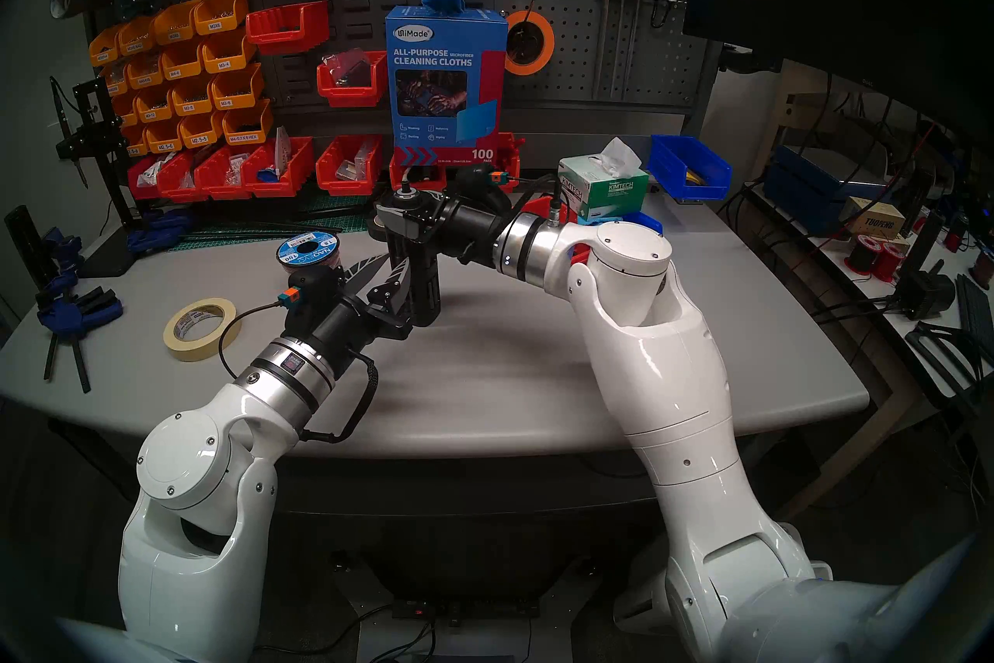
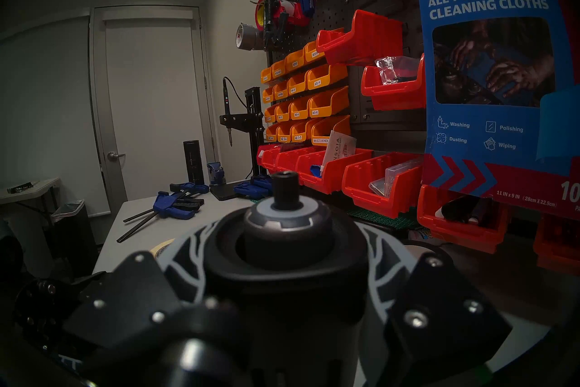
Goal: Pick a screwdriver bit and insert it into the screwdriver
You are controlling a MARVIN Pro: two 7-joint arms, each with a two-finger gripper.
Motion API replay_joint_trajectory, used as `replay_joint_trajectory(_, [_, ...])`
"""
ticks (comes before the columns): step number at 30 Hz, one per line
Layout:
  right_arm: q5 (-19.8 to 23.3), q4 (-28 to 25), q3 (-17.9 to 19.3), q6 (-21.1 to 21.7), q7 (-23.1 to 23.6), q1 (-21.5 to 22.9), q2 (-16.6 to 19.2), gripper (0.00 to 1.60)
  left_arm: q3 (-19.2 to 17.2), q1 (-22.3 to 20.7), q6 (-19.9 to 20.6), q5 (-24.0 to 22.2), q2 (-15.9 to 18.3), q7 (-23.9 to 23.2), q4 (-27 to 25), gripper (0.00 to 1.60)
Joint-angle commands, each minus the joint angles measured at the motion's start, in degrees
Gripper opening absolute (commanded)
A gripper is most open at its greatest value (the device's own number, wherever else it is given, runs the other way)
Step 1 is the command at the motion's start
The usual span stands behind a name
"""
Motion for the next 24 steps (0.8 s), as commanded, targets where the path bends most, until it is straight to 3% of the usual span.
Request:
replay_joint_trajectory(1, [0.17,-1.55,0.39,0.17,-0.03,0.85,-0.15,0.00,0.10,-1.91,-0.55,-0.11,-0.34,0.14,-1.02,0.90])
replay_joint_trajectory(10, [0.18,-1.60,0.73,0.50,0.16,0.63,-0.05,0.00,0.08,-2.89,-0.07,-0.61,-0.33,-0.04,-0.87,0.80])
replay_joint_trajectory(17, [0.21,-1.54,0.81,0.62,0.38,0.62,-0.07,0.00,0.06,-3.15,0.13,-0.48,-0.33,-0.07,-0.53,0.92])
replay_joint_trajectory(24, [0.31,-1.36,0.81,0.70,0.63,0.65,-0.18,0.00,-0.02,-3.93,0.09,-0.07,-0.54,0.34,0.42,0.92])
